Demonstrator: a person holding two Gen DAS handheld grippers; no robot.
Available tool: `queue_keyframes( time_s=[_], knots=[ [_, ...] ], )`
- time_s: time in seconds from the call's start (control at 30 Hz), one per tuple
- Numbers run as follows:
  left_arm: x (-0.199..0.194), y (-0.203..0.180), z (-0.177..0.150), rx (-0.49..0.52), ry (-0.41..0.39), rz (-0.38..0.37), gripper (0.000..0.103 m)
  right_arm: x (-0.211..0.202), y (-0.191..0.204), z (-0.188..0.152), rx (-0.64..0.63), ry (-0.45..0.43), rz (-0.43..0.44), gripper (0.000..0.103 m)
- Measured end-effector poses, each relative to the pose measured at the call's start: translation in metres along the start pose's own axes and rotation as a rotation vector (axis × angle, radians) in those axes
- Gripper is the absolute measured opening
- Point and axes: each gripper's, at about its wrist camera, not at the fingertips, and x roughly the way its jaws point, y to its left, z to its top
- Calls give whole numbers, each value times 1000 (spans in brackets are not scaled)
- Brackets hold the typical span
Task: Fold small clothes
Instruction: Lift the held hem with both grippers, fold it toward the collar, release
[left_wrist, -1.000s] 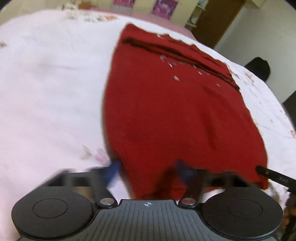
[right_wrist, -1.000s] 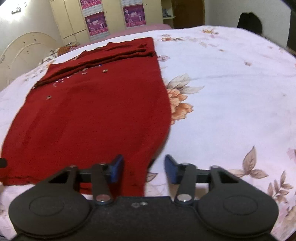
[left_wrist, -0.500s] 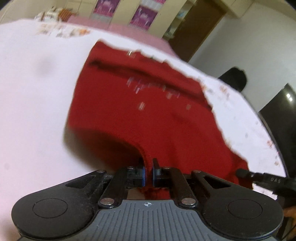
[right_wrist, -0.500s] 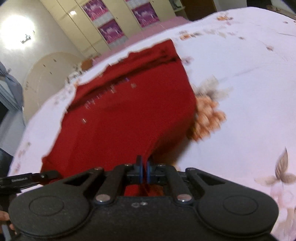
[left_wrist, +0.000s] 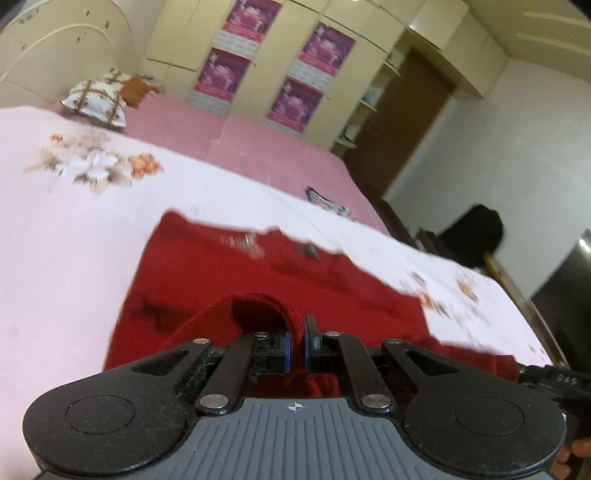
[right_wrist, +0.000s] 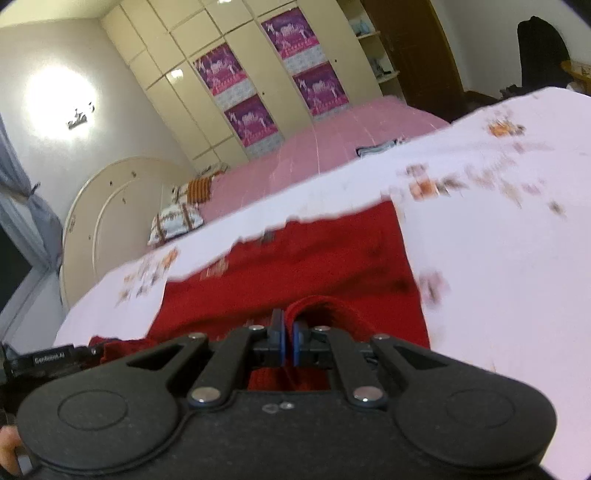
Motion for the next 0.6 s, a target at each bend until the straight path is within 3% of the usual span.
queue_keyframes(
  time_s=[0.17, 0.27, 0.5, 0.6],
  knots=[
    [65, 1, 37, -1, -32, 70, 7, 64, -19, 48, 28, -28, -3, 5],
    [106, 6, 57, -6, -38, 129, 7, 114, -34, 67, 59, 6, -23, 5],
    [171, 25, 69, 19, 17, 279, 7, 184, -73, 67, 131, 98, -91, 6],
    [165, 32, 69, -1, -3, 322, 7, 185, -79, 68, 142, 89, -96, 16]
  ],
)
